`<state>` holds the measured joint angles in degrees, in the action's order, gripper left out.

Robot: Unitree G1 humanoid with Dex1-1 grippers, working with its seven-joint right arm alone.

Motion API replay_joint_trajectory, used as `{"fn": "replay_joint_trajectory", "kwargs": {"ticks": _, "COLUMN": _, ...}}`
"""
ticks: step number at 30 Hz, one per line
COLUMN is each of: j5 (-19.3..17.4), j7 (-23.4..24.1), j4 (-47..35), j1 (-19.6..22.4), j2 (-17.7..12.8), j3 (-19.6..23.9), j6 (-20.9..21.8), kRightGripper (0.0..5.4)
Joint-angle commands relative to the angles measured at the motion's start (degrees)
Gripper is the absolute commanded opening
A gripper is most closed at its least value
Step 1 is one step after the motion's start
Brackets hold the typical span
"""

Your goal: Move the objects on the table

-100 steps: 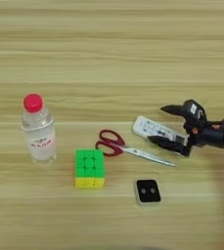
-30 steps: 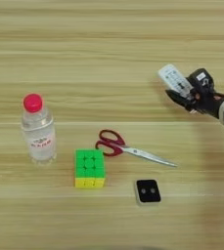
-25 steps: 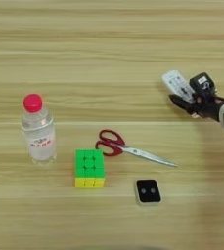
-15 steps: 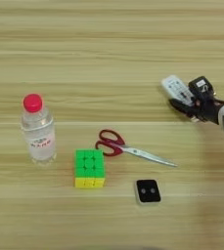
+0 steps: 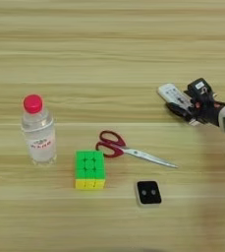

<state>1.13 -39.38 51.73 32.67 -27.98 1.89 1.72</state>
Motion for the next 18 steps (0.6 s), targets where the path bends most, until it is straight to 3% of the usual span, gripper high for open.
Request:
{"fn": "replay_joint_trajectory", "kwargs": {"ticks": 1, "j5": 0.0, "j7": 1.2, "j4": -2.1, "j1": 3.7, "j2": -2.4, "j3": 0.7, "j6": 1.0, "kRightGripper": 4.48}}
{"fn": "replay_joint_trajectory", "kwargs": {"ticks": 9, "j5": -0.3, "j7": 1.4, "j4": -5.4, "j1": 3.4, "j2": -2.2, "j3": 0.8, "j6": 2.8, "kRightGripper": 5.39}}
{"fn": "replay_joint_trajectory", "kwargs": {"ticks": 18, "j5": -2.2, "j7": -0.7, "j4": -20.2, "j1": -0.2, "j2": -1.7, "j3": 1.0, "j6": 1.1, "kRightGripper": 5.39}}
